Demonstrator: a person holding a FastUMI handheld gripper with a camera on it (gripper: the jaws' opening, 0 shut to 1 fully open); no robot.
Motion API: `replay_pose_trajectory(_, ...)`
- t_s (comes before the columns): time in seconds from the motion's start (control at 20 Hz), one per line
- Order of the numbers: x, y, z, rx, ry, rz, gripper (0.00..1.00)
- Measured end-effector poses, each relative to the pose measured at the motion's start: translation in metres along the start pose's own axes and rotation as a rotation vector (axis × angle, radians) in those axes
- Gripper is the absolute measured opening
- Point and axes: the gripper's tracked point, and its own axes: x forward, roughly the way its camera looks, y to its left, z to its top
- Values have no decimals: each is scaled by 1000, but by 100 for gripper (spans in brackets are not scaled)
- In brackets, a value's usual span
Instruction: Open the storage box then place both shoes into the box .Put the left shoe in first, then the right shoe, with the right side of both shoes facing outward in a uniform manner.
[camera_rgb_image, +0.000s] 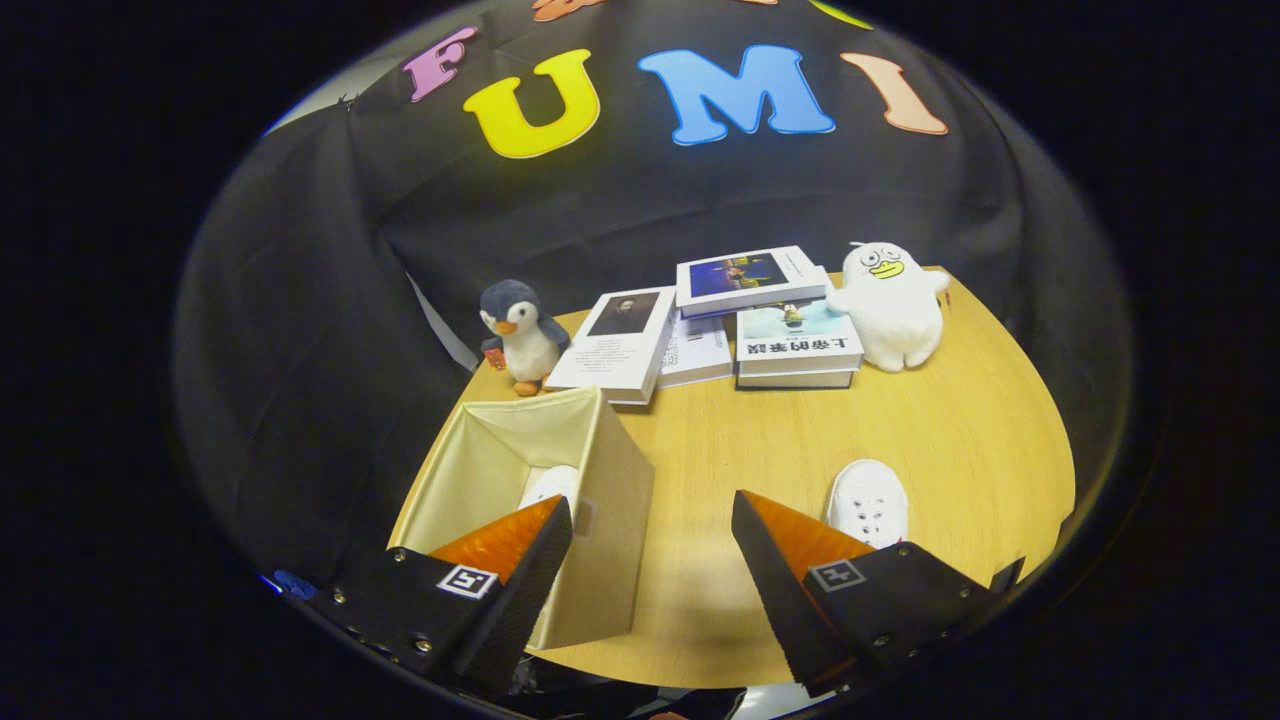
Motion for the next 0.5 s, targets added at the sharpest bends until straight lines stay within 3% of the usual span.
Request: replay_pose_trajectory(0.5,-14,-112,-24,-1,32,-151,98)
